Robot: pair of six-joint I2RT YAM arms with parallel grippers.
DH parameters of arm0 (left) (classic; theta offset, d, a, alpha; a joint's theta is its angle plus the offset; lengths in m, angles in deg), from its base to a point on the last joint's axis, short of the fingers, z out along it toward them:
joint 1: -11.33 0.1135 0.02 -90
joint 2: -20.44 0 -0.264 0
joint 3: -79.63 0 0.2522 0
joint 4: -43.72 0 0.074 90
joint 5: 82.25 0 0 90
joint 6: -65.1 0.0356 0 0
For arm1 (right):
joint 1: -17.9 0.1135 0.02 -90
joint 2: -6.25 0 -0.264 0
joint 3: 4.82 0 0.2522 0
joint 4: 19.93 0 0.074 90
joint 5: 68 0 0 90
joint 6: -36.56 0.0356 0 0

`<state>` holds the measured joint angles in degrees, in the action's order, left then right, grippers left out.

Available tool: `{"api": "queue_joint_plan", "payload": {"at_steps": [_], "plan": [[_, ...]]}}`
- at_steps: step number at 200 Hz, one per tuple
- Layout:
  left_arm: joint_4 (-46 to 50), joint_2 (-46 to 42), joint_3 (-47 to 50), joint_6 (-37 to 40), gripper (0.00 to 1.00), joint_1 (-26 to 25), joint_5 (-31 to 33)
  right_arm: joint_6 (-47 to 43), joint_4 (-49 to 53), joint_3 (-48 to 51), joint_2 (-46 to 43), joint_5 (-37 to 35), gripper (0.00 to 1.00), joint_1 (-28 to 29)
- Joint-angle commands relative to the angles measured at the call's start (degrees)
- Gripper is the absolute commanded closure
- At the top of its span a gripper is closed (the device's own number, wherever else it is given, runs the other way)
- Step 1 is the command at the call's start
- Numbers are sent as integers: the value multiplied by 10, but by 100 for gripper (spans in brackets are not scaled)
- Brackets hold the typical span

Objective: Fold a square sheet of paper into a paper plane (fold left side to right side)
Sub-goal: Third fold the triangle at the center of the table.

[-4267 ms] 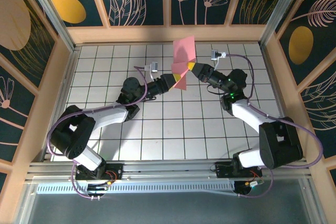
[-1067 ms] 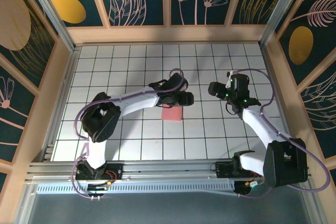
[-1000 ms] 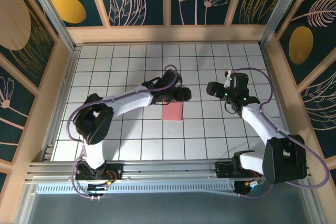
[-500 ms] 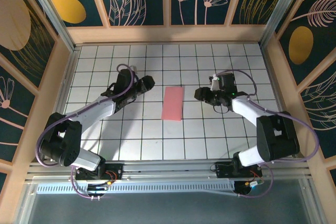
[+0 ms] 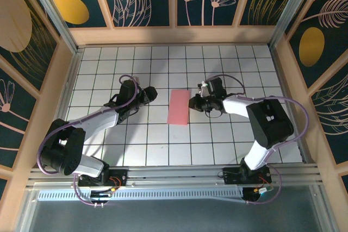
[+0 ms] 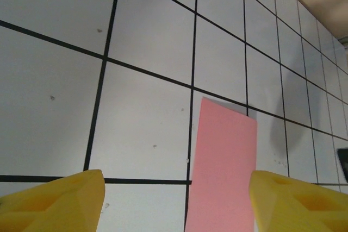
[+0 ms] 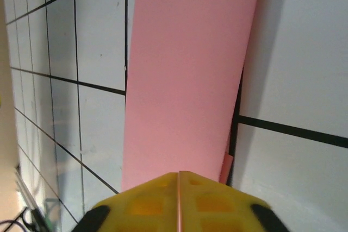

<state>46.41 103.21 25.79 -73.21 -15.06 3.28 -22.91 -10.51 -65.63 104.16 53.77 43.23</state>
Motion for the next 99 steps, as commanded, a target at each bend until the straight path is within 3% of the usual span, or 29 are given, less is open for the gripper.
{"api": "queue_joint_plan", "payload": {"at_steps": [1, 62, 99], "plan": [[-25, 2, 11, 6, 31, 1, -32, 11, -28, -21, 26, 22, 99, 10], [-13, 31, -3, 20, 36, 0, -69, 0, -11, -33, 69, 5, 100, 19], [-6, 46, -10, 21, 40, -7, -103, -58, 25, -35, 86, -13, 100, 17]]}}
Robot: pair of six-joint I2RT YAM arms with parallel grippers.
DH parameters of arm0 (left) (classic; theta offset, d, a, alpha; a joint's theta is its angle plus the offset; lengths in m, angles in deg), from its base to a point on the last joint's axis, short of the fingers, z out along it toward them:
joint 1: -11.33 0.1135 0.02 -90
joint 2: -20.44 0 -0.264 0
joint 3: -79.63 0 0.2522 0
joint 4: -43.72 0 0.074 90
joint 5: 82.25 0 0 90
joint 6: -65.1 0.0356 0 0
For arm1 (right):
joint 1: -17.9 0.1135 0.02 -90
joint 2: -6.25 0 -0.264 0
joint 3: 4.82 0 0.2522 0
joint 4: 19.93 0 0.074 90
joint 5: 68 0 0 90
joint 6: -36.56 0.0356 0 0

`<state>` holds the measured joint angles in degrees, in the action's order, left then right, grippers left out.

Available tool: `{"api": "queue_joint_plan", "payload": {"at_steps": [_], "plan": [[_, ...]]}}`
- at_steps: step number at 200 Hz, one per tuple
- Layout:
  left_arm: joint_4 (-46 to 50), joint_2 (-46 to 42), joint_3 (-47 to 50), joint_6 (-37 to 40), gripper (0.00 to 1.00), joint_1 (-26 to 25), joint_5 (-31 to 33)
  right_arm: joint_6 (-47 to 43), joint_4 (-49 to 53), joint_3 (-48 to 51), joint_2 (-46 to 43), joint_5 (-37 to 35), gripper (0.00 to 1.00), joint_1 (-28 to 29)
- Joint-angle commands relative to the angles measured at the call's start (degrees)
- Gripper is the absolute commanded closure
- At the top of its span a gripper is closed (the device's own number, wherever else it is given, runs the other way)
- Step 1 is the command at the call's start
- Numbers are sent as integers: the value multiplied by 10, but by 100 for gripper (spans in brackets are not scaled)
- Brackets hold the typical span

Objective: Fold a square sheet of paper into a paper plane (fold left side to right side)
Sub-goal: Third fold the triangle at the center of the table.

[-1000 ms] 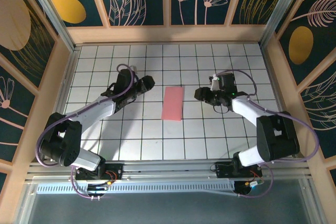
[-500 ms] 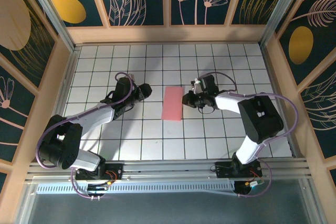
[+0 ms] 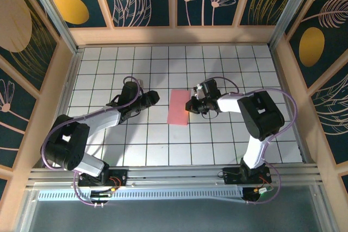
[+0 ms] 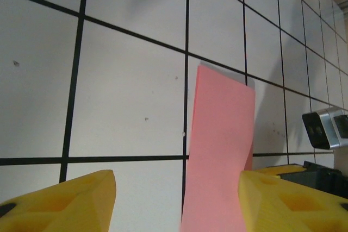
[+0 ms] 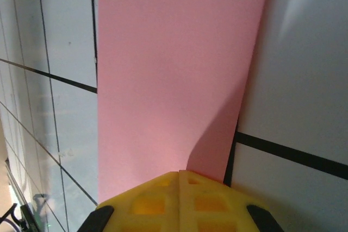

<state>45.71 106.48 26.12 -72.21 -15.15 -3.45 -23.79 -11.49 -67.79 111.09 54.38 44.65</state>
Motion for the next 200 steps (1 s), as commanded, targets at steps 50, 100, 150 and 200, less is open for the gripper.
{"api": "queue_joint_plan", "payload": {"at_steps": [50, 100, 150, 200], "plan": [[32, 63, -43, 1, 40, -48, -72, -137, 80, -28, 41, -32, 100, -10], [50, 130, -78, -4, 43, -67, -93, -146, 81, -33, 40, -29, 100, -11], [45, 169, -97, -7, 51, -76, -112, -142, 78, -28, 37, -30, 100, -11], [20, 192, -103, -17, 63, -78, -135, -142, 77, -27, 36, -33, 100, -11]]}}
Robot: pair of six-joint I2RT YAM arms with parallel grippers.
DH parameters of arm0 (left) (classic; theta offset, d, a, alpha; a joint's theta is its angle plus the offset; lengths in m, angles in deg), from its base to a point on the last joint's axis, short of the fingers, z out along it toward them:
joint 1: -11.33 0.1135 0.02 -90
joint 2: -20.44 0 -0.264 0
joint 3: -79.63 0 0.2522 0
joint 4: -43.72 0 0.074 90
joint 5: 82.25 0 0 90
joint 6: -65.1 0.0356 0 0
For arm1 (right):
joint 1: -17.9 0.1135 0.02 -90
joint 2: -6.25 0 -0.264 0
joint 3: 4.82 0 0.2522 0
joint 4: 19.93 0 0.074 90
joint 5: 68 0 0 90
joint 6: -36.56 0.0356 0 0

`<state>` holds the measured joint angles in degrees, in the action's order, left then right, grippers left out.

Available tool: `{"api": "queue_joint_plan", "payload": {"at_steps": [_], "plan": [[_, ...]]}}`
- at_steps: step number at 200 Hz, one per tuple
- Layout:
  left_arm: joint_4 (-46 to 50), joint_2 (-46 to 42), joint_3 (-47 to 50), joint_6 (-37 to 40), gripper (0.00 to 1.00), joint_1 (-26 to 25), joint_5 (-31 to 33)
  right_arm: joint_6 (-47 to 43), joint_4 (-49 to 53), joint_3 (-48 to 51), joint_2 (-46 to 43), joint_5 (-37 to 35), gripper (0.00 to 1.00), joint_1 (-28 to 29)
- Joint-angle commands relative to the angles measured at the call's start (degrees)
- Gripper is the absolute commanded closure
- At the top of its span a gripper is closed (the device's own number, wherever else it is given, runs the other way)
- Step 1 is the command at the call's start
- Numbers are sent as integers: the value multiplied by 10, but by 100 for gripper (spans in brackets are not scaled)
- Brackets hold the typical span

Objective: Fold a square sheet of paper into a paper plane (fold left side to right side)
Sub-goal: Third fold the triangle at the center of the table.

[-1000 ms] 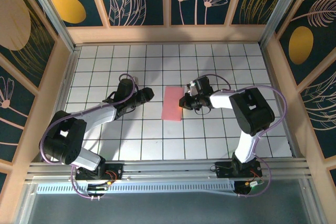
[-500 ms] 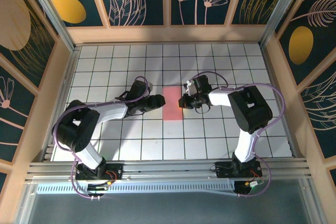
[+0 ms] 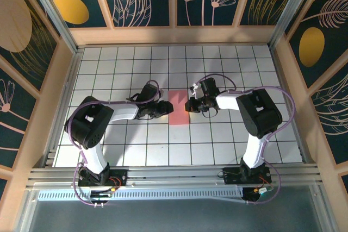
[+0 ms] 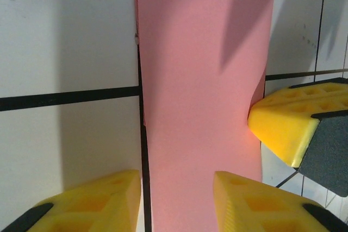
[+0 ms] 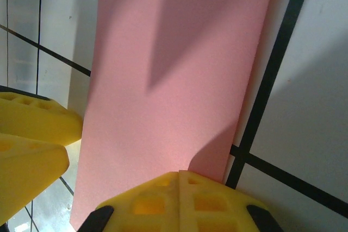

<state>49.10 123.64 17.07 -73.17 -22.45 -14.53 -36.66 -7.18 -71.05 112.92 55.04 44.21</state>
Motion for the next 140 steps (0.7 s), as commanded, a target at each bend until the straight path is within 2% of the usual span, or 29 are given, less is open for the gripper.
{"api": "queue_joint_plan", "payload": {"at_steps": [1, 35, 87, 126, 140], "plan": [[-14, 21, -12, -8, 63, -5, -25, -13, 34, 5, 18, -39, 100, -6], [-32, 26, -9, -18, 65, -7, -35, -12, 33, 7, 17, -39, 100, -6], [-36, 11, -1, -28, 71, -7, -10, -11, 31, 10, 9, -41, 100, -7], [-42, -3, 8, -41, 92, -6, -5, -8, 14, 7, -11, -41, 100, -7], [-48, -9, 13, -52, 100, -6, -4, -11, 2, 7, -26, -46, 91, -6]]}}
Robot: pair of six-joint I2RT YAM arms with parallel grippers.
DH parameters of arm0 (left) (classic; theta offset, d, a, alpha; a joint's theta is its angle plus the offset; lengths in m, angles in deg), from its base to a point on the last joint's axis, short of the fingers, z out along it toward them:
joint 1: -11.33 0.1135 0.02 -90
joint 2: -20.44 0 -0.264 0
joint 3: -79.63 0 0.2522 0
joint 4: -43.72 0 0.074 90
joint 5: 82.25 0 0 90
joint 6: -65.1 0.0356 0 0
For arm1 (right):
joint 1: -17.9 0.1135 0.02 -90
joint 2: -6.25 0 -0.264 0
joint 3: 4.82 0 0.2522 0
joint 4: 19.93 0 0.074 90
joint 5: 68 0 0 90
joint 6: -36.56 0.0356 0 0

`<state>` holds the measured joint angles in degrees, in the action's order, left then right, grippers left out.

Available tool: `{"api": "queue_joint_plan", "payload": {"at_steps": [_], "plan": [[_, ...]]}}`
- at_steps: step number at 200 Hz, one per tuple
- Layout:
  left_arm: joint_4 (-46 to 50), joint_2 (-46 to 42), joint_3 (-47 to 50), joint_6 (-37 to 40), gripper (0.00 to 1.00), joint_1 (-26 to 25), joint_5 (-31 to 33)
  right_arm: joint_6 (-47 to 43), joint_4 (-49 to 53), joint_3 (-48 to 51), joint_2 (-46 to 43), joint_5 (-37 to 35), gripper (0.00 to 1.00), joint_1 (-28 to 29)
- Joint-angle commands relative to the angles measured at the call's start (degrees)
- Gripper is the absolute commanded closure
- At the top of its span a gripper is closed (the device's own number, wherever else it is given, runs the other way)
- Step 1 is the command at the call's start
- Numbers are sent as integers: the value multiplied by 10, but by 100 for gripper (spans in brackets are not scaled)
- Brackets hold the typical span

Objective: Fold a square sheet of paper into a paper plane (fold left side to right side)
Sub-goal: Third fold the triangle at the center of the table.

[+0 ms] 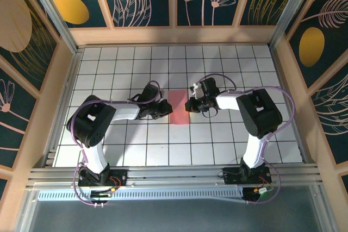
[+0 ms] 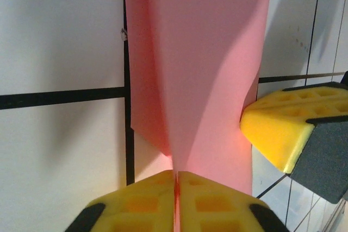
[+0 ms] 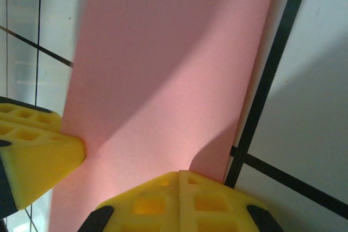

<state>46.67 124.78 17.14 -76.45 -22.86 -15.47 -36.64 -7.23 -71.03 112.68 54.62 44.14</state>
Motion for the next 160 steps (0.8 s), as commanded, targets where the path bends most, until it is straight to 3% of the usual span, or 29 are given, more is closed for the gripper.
{"api": "queue_joint_plan", "payload": {"at_steps": [1, 31, 87, 126, 160], "plan": [[-24, -21, 13, -20, 100, -2, 5, -11, 1, 7, -25, -43, 90, -6], [-33, -36, 19, -48, 100, -3, -7, -32, -16, 22, -87, -82, 70, -5], [-32, -42, 21, -92, 100, -3, -29, -85, -49, 144, -263, -201, 54, 48], [-36, -48, 34, -105, 100, -3, -33, -91, -90, 231, -359, -327, 43, 175], [-37, -54, 37, -111, 100, -2, -37, -110, -108, 256, -362, -461, 36, 291]]}}
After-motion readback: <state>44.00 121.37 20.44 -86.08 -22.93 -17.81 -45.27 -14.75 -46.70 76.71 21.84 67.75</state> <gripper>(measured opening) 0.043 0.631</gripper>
